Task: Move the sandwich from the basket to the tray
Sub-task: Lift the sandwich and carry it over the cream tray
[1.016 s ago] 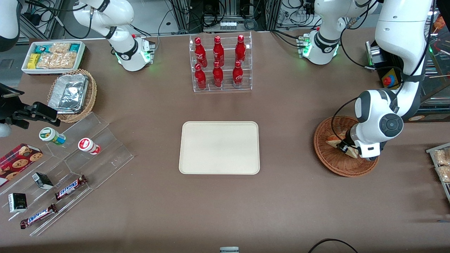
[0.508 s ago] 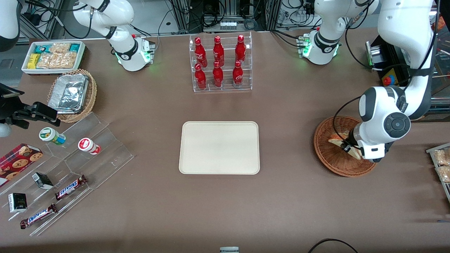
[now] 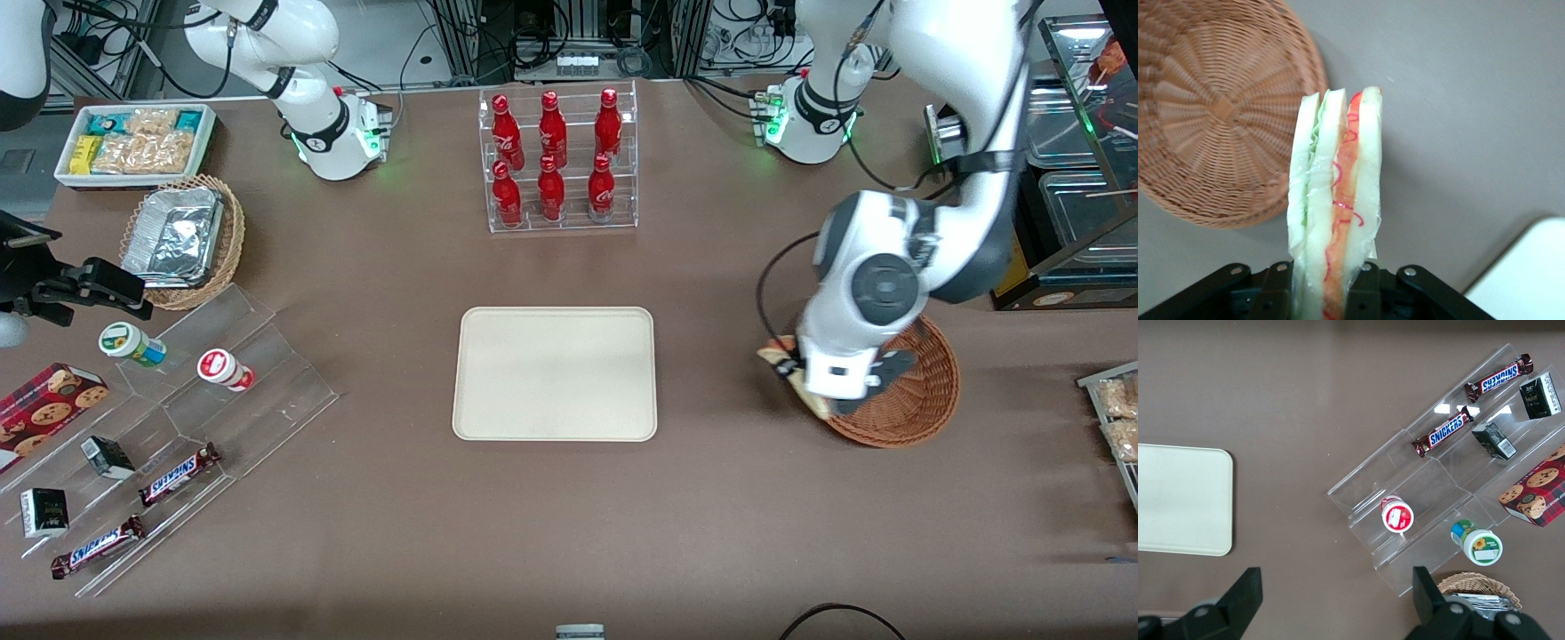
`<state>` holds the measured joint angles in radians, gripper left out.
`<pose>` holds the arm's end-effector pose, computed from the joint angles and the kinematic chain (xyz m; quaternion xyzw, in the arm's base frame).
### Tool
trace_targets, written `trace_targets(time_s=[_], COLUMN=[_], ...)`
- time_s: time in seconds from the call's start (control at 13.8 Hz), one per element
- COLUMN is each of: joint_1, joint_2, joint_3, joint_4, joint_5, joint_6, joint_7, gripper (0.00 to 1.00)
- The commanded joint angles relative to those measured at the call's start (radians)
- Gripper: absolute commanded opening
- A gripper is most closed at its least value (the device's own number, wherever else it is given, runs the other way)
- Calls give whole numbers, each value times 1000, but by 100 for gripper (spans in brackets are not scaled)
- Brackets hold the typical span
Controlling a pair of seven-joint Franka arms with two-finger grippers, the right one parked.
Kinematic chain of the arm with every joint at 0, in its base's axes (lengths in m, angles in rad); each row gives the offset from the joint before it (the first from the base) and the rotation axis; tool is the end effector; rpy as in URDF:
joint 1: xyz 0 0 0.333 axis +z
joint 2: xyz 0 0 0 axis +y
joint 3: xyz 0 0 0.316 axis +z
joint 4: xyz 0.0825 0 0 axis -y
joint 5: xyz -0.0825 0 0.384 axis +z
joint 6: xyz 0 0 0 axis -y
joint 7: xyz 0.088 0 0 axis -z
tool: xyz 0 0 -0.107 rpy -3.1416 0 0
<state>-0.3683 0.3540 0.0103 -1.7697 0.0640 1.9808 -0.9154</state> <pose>0.5903 -0.2171 0.3510 -0.9625 -0.2598 0.0394 0.0667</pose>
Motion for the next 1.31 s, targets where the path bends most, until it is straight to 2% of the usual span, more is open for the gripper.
trace_targets(time_s=[0.0,0.15,0.58,0.73,0.87,1.23], joint_1=[-29,-47,-225,-236,-247,-270], joint_2=[132,180,279,301,318,361], joint_3=[-39,-75,-75,-75,-75,-75], joint_4=[161,216,237,237,239,239], joint_5=[-53,-53,-10,-10,-10,-10], joint_6=[10,15,172,211,216,237], joint_7=[142,168,173,190,260,273], gripper=[13,13,15,17,23,22])
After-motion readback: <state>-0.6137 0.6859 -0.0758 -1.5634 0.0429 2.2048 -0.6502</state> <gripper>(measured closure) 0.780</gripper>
